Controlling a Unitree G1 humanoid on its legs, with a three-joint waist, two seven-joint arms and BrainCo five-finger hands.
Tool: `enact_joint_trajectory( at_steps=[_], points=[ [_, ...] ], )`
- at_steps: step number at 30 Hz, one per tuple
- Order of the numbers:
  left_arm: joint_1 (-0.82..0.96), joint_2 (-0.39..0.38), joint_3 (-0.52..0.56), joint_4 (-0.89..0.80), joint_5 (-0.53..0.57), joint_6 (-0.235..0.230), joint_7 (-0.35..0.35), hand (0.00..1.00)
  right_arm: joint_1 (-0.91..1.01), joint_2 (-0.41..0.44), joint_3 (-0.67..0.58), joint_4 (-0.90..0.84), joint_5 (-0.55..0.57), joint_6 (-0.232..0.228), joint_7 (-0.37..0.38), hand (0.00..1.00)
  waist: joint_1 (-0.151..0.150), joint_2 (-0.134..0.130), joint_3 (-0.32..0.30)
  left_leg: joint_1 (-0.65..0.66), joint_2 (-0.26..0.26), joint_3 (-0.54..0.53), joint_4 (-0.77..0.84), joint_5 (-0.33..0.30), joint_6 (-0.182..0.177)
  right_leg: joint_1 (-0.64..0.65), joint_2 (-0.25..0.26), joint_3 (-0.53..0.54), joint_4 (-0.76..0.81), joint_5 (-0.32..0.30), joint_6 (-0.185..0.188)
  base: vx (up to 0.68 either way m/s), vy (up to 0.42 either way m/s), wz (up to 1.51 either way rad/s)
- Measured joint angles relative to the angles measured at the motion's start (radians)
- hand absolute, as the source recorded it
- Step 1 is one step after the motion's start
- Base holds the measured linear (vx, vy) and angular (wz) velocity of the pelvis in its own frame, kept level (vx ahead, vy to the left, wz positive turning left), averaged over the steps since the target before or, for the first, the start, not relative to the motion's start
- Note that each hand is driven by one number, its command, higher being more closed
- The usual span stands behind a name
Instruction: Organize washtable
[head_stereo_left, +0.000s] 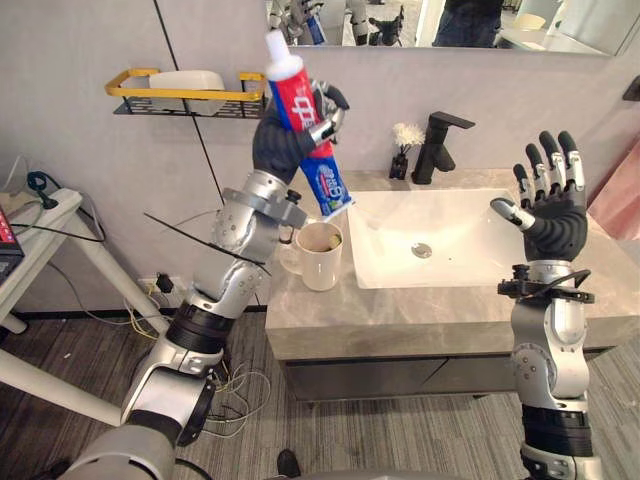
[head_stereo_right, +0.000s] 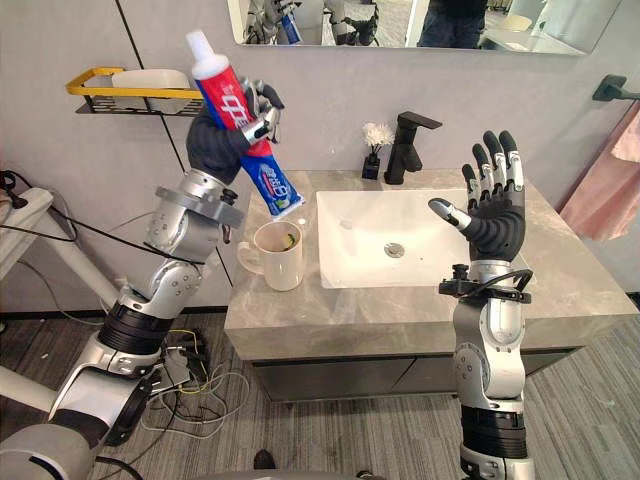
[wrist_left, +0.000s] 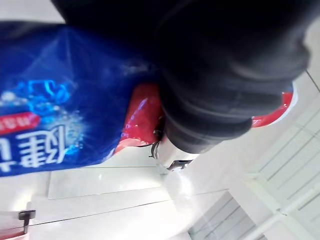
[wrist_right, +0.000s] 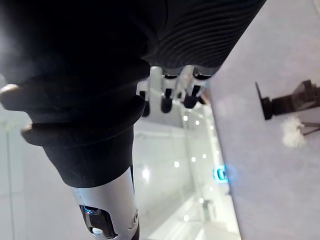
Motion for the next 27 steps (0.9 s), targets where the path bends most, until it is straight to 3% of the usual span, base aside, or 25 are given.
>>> enact_joint_trajectory(
  at_steps=[12,27],
  points=[
    [0.025,-0.059,-0.002,0.044,0.040,0.002,0.016,1.00,0.006,-0.001,-0.041,0.000,0.005,0.002,0.002,0.00,0.001,-0.002,0.001,-0.023,0.004,0.022,0.000,0.000,0.000,-0.030,0.005,0.023,-0.011,0.012,0.005,0.03,0.011,-0.05],
    [0.031,-0.054,0.052,0.060,0.068,0.008,0.016,1.00,0.006,-0.018,-0.119,0.000,0.041,0.002,0.044,0.00,0.002,-0.024,0.015,-0.023,0.003,0.021,0.000,-0.004,-0.005,-0.031,0.004,0.022,-0.009,0.004,0.005,0.01,0.012,0.00]
  ],
)
